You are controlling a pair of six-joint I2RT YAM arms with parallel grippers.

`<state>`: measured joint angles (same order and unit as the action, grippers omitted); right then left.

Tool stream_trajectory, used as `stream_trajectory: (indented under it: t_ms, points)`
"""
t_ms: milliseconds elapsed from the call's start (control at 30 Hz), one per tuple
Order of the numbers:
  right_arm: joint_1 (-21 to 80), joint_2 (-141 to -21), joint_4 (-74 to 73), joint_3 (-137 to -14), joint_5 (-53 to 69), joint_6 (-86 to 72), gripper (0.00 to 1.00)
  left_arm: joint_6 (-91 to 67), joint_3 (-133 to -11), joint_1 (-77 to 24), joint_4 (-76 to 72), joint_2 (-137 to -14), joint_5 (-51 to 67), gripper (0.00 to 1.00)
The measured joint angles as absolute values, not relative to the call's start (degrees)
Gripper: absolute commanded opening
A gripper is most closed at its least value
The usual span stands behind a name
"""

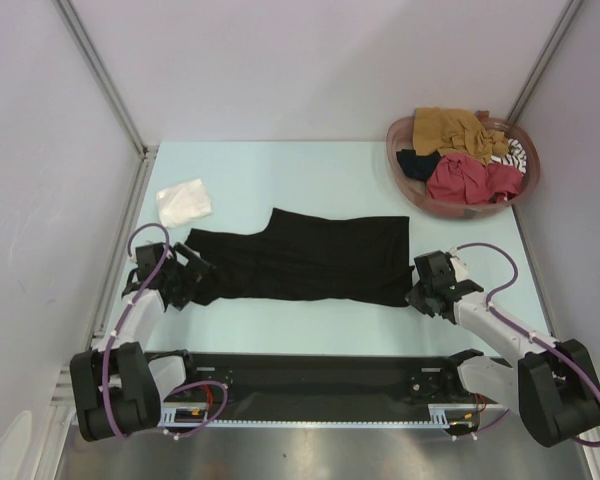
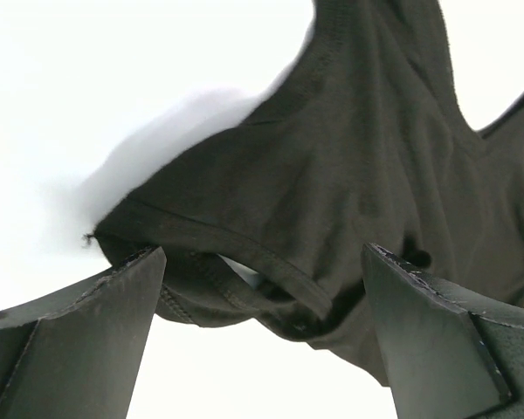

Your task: Fold and stack the tank tops

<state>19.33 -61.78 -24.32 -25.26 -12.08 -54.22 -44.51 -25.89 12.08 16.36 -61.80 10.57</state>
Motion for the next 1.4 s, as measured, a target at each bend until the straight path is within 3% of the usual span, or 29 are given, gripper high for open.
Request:
stream_trajectory:
  t_ms: [400, 500, 567, 633, 1300, 1400]
  points:
    - [19.14, -61.91, -23.2, -24.75, -11.99, -55.07, 0.0, -48.45, -23.73, 12.08, 7.07, -64.73, 8.23, 0.97]
    - [19.07, -61.8, -22.44, -24.4, -11.99, -55.68, 0.0, -50.54, -21.87, 12.08, 3.44, -64.07, 7.07, 0.92]
    - [18.94, -61.82, -22.11, -24.32, -11.99, -55.96, 0.0, -51.09, -21.67, 12.08, 2.37, -64.23, 6.07, 0.78]
    - [18.74, -61.67, -22.0, -24.23, -11.97, -56.38, 0.0, -51.11, -21.67, 12.16, 2.04, -65.17, 4.25, 0.73]
    - [16.6, -58.15, -21.47, -21.87, -10.87, -57.93, 0.0, -52.05, -20.51, 14.83, -4.29, -64.45, -7.27, 0.75]
    - [16.38, -58.15, -21.47, -21.87, -10.61, -57.98, 0.0, -52.01, -20.51, 14.83, -3.49, -63.13, -7.81, 0.8]
